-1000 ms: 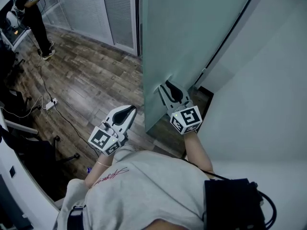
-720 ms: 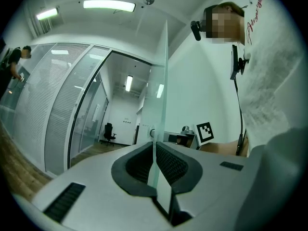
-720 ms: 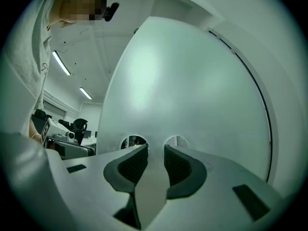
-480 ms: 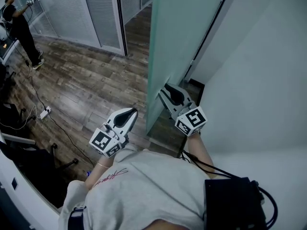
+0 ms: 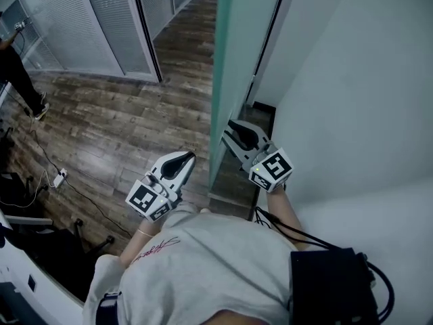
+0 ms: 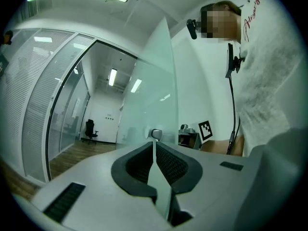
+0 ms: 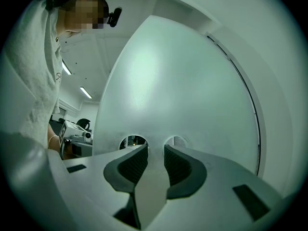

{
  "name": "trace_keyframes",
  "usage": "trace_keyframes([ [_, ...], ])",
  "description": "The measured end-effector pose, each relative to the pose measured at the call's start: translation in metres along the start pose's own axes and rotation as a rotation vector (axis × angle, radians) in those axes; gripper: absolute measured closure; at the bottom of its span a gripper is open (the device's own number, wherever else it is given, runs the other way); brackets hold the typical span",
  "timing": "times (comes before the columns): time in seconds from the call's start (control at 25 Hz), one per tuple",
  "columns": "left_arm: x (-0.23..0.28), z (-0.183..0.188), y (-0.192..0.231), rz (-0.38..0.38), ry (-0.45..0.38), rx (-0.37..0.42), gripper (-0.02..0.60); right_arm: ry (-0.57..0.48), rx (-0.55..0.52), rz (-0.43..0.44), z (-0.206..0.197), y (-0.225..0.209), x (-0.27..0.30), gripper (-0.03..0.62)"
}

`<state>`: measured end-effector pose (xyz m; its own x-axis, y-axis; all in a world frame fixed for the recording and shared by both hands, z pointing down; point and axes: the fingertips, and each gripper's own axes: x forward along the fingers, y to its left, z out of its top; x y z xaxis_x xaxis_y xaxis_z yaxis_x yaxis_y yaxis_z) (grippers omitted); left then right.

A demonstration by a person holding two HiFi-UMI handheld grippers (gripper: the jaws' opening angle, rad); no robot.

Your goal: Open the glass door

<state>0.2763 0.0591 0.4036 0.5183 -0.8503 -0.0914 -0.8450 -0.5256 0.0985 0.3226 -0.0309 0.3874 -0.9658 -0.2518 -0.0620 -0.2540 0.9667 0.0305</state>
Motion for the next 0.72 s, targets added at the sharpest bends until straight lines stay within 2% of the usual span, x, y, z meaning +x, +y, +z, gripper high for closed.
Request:
trace_keyframes([
  [0.4, 0.042, -0.007, -0.031, -0.179, 0.017, -0.001, 0.547, 0.008, 0.001, 0.005, -0.005, -0.017, -0.031, 0.480],
  [0.72, 0.057, -0.012, -0.036, -0.256, 0.039, -0.026, 0.547, -0.005, 0.006, 0.001, -0.001, -0.025, -0.051, 0.480],
])
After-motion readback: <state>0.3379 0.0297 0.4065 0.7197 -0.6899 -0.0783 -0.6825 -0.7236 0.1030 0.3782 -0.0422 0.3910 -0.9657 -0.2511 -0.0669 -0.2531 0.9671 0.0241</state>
